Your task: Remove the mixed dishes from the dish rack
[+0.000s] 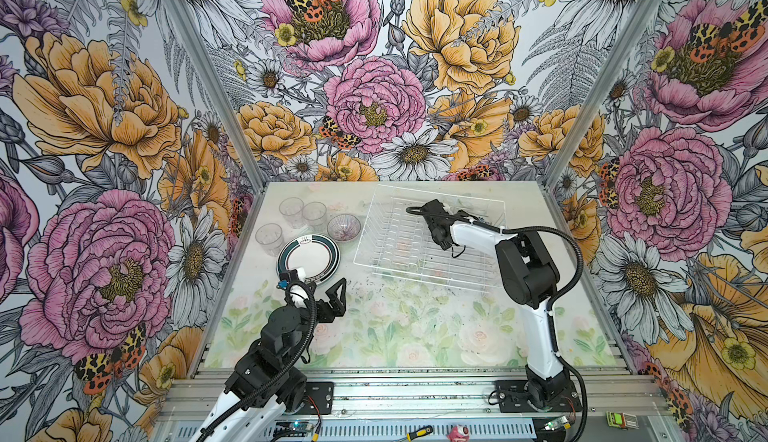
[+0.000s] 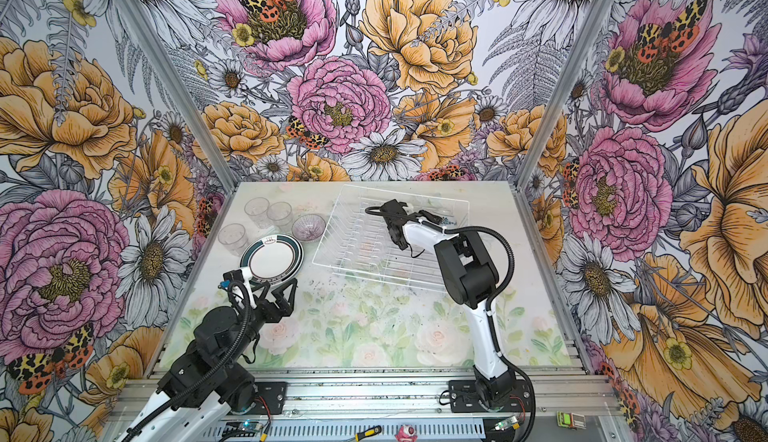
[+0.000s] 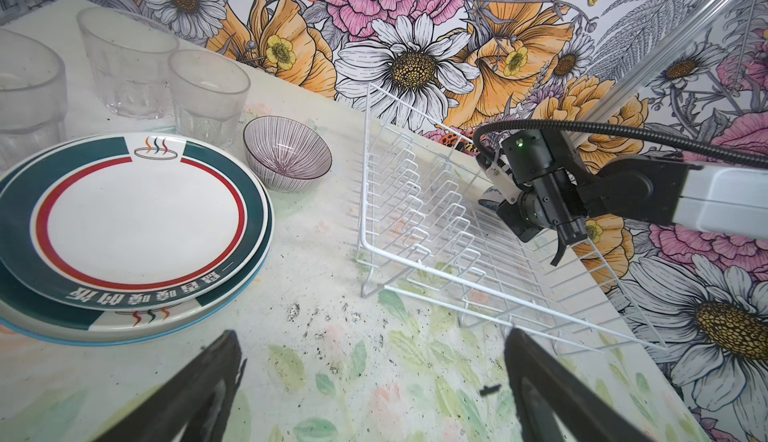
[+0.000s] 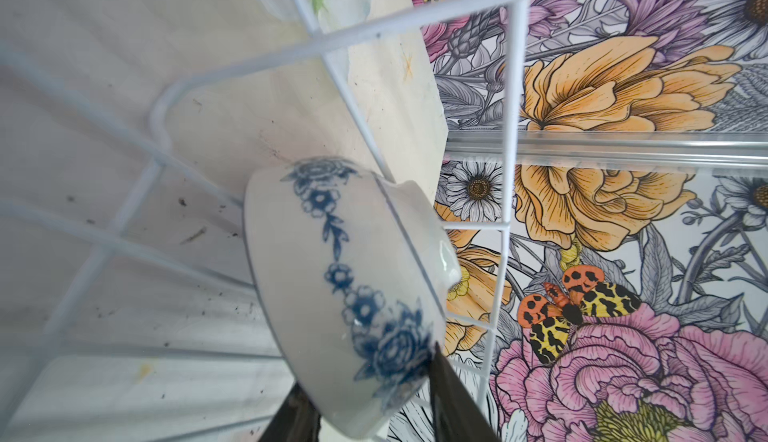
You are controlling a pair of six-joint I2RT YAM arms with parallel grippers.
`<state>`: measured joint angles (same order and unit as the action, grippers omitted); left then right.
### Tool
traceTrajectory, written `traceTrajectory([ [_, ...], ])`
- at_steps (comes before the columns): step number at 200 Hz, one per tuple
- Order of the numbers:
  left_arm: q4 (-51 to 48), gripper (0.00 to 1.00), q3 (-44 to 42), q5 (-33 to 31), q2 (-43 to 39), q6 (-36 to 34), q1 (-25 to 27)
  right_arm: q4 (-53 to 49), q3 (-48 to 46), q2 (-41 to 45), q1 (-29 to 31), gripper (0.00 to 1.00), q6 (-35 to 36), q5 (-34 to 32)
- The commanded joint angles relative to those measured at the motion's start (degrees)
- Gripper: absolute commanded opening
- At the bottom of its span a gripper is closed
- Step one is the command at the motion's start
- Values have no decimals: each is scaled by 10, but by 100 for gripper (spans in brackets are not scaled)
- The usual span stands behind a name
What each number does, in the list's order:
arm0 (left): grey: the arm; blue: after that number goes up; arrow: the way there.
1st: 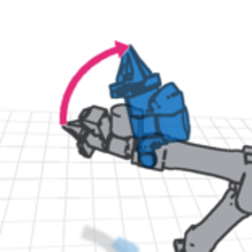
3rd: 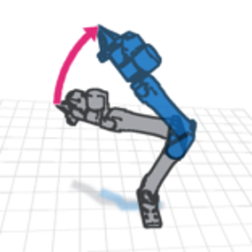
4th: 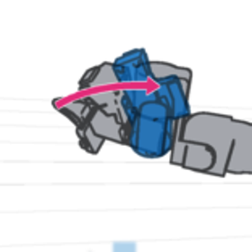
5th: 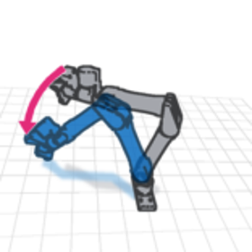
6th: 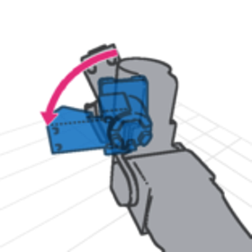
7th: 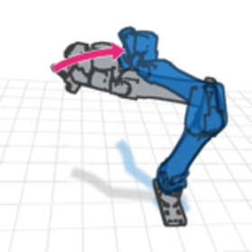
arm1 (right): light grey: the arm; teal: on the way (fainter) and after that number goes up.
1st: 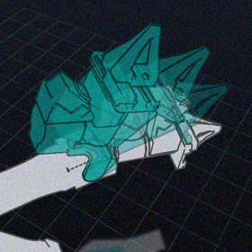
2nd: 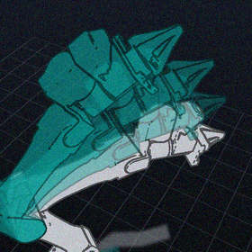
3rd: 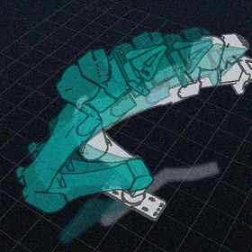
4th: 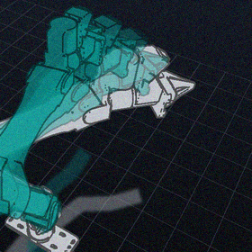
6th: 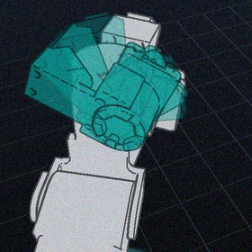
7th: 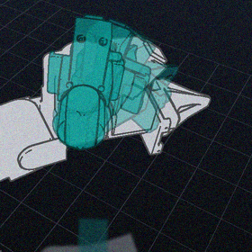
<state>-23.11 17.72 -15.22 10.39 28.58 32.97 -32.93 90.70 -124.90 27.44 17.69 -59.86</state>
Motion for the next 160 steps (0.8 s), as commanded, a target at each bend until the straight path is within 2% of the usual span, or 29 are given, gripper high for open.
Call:
traceTrajectory([
  [1, 0, 99, 16, -14, 1, 5, -7, 36, 24, -18, -5, 30, 11, -26],
  [58, 0, 99, 15, -17, 1, 6, -12, 50, 27, 3, -7, 23, 14, -46],
  [118, 0, 98, 12, -17, -1, 6, -13, 67, 33, 19, -14, 9, 19, -62],
  [140, -1, 99, 10, -17, -1, 5, -13, 67, 35, 18, -19, 9, 19, -61],
  [160, 0, 99, 10, -16, -1, 6, -14, 67, 36, 17, -23, 14, 23, -56],
])
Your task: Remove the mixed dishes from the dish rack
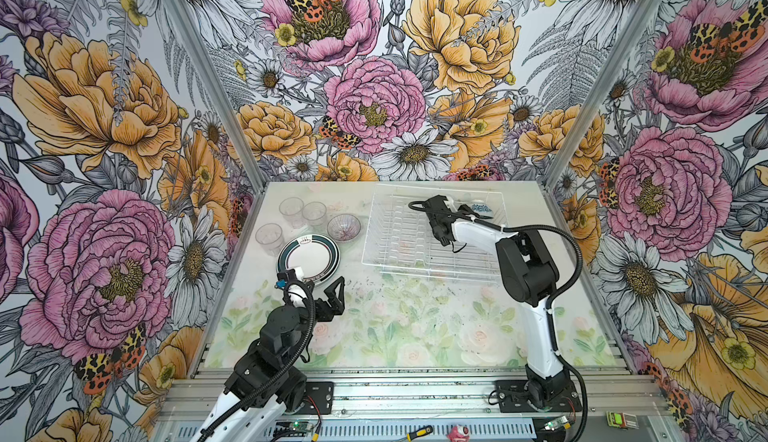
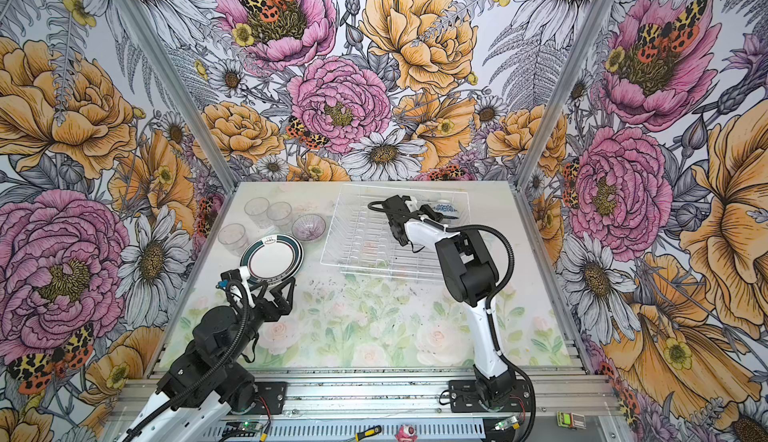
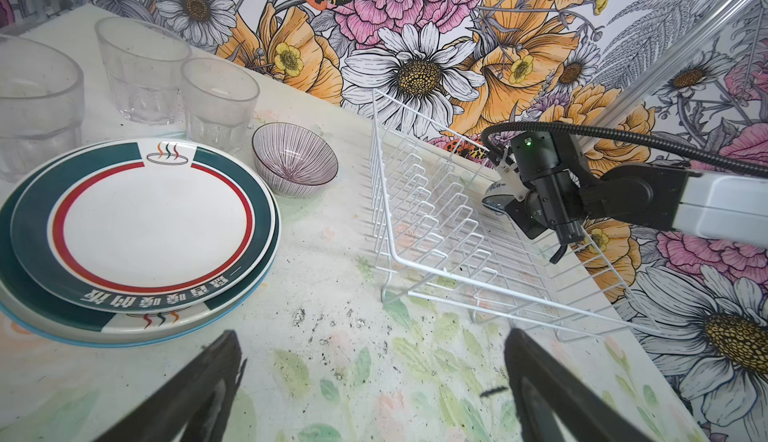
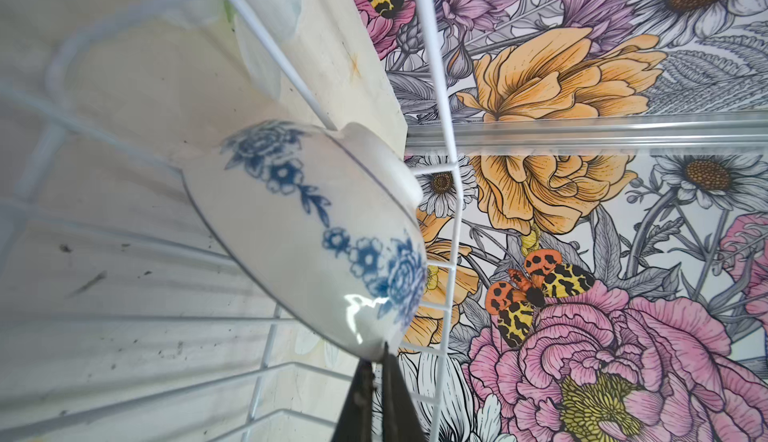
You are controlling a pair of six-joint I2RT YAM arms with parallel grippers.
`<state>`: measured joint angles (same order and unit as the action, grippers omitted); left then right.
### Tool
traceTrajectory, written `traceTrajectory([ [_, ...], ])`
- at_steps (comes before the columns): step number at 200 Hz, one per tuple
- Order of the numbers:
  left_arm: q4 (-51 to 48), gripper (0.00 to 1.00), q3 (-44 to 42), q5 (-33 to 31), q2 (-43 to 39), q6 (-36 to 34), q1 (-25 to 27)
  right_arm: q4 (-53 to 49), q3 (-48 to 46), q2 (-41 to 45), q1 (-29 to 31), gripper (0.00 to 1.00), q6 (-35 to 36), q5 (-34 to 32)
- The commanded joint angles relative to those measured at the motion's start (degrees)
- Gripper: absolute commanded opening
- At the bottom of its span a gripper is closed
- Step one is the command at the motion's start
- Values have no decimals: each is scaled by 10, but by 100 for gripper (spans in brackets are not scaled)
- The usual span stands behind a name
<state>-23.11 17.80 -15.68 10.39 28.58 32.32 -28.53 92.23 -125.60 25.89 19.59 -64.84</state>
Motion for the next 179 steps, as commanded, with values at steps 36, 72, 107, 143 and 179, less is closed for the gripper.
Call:
traceTrajectory([
  [36, 4, 99, 8, -12, 0, 6, -7, 30, 23, 16, -10, 24, 35, -5],
  [72, 5, 99, 6, -10, 1, 6, -8, 42, 23, 10, -13, 27, 61, 8],
  [107, 5, 99, 4, -8, 0, 4, -9, 88, 6, 12, -16, 29, 98, 38],
  [143, 6, 99, 0, -8, -1, 0, -9, 180, -28, 23, -24, 33, 151, 83],
  [179, 7, 99, 2, -9, 3, 1, -10, 293, -70, 17, -33, 36, 226, 107],
])
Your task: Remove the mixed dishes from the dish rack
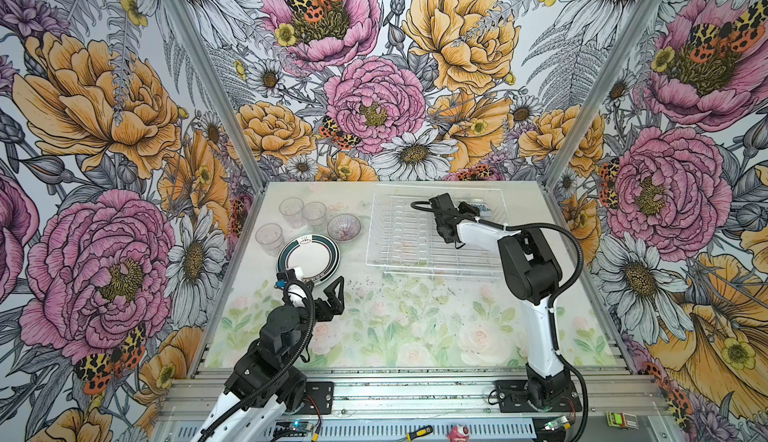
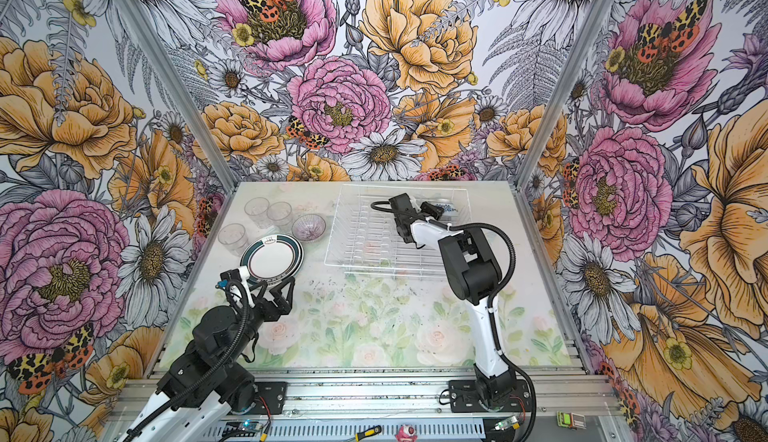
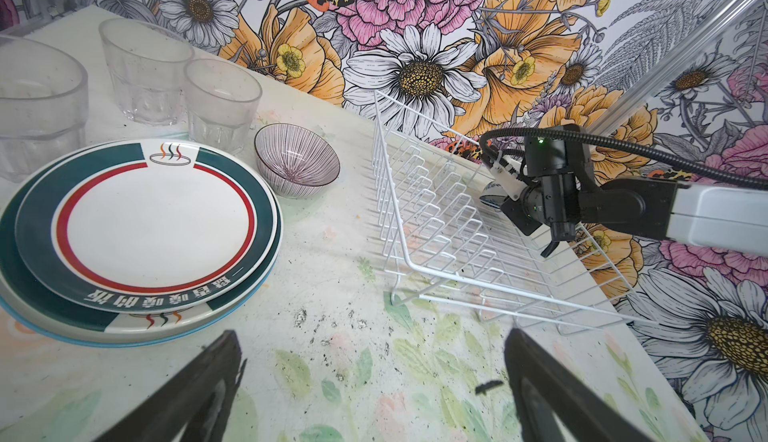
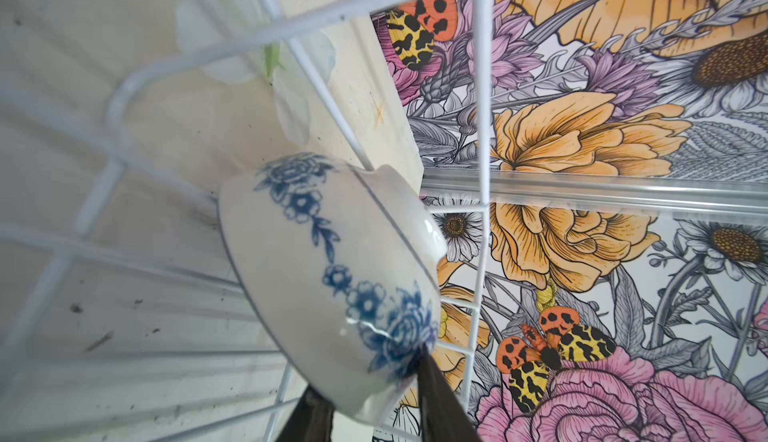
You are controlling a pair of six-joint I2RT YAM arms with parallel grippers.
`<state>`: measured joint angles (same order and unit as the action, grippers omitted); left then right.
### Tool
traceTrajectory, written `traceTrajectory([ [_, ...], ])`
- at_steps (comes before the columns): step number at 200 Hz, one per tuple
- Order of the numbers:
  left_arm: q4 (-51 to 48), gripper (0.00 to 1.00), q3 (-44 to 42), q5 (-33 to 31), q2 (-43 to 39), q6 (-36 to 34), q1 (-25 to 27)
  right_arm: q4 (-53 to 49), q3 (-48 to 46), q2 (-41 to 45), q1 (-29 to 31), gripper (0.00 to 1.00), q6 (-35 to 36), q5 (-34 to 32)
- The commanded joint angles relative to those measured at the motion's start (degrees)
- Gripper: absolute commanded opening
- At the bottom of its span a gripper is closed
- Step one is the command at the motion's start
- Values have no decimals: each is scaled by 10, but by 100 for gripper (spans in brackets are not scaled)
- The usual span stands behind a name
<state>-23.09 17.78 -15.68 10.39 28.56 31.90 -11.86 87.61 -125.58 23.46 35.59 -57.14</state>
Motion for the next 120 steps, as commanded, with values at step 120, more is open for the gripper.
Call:
traceTrajectory([
  [120, 12, 99, 25, -14, 44, 7, -7, 480, -104, -17, -32, 38, 258, 85],
])
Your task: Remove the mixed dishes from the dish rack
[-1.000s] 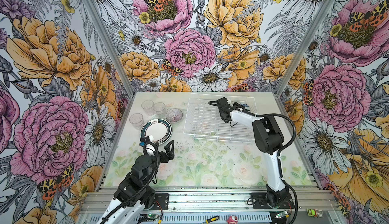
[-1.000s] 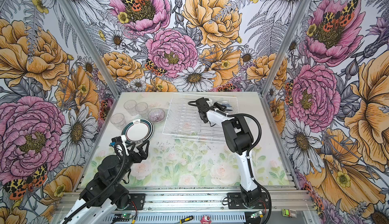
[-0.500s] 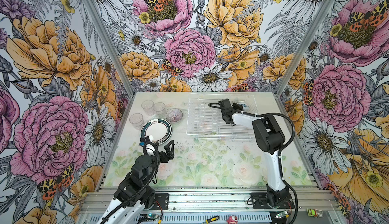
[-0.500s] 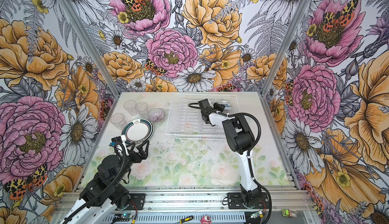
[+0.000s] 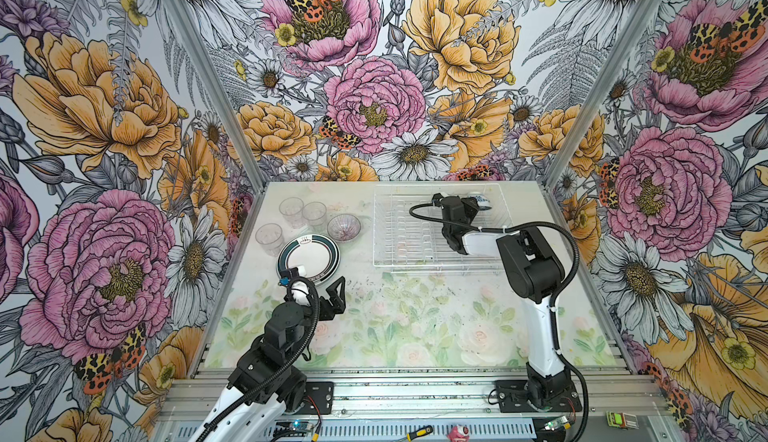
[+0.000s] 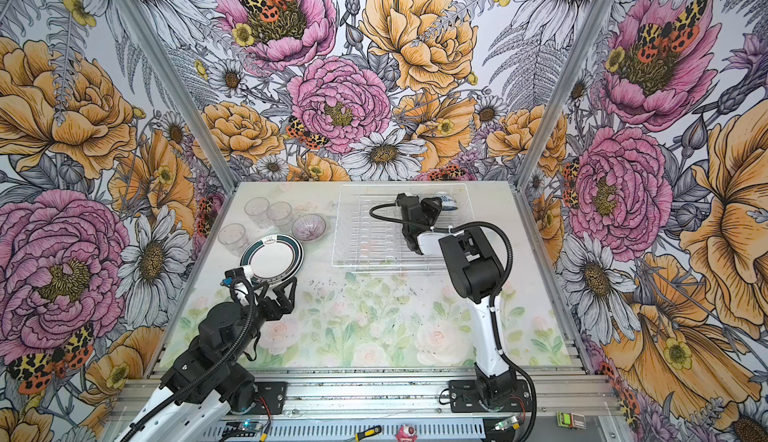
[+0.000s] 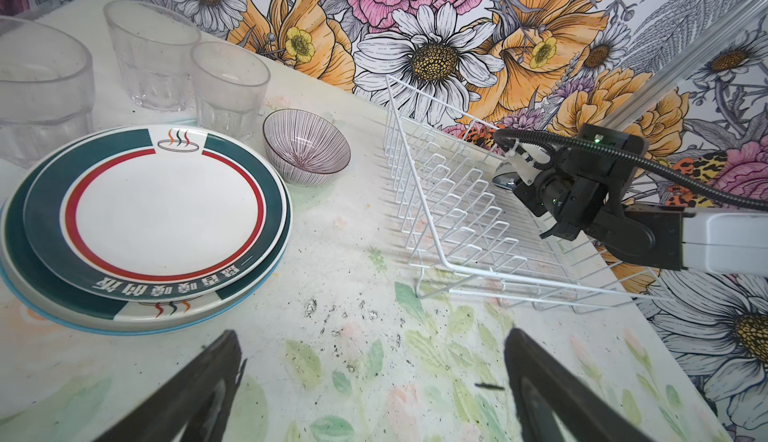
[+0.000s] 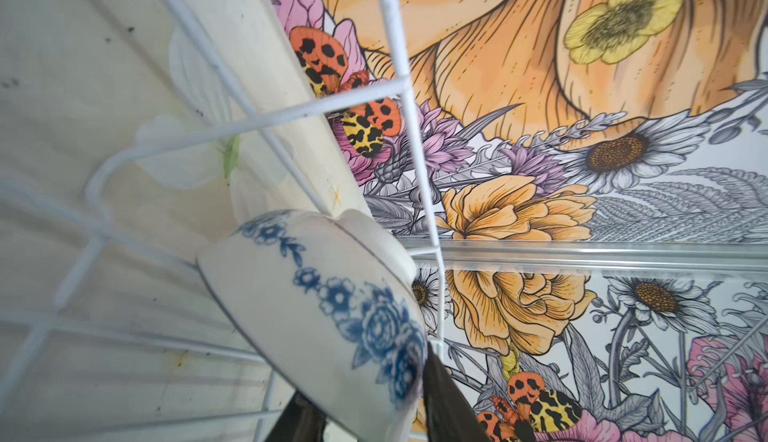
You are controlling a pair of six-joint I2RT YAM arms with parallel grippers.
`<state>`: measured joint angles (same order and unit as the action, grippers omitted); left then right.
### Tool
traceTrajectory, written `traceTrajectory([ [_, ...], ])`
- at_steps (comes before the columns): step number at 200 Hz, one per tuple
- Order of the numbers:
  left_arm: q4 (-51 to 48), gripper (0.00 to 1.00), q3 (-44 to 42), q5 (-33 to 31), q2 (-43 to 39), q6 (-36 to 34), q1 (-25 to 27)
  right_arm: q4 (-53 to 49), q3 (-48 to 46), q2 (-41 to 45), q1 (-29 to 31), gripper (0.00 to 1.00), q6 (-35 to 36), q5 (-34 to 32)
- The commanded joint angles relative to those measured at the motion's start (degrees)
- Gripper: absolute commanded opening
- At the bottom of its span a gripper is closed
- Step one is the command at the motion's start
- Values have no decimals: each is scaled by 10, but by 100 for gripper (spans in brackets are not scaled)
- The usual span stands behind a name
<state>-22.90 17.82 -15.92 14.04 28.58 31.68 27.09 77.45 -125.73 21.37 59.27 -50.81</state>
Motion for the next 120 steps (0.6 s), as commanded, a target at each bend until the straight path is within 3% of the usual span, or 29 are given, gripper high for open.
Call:
traceTrajectory([
  [1, 10, 99, 25, -11, 8, 7, -4, 90, -2, -16, -11, 38, 21, 23],
  [47, 22, 99, 30, -12, 26, 14, -4, 35, -5, -5, -19, 34, -20, 58],
  [89, 39, 99, 33, 0, 55, 19, -4, -40, -17, 41, -30, 36, -84, 108],
  [120, 45, 99, 35, 2, 69, 19, -4, -47, -5, 35, -37, 39, -72, 112],
])
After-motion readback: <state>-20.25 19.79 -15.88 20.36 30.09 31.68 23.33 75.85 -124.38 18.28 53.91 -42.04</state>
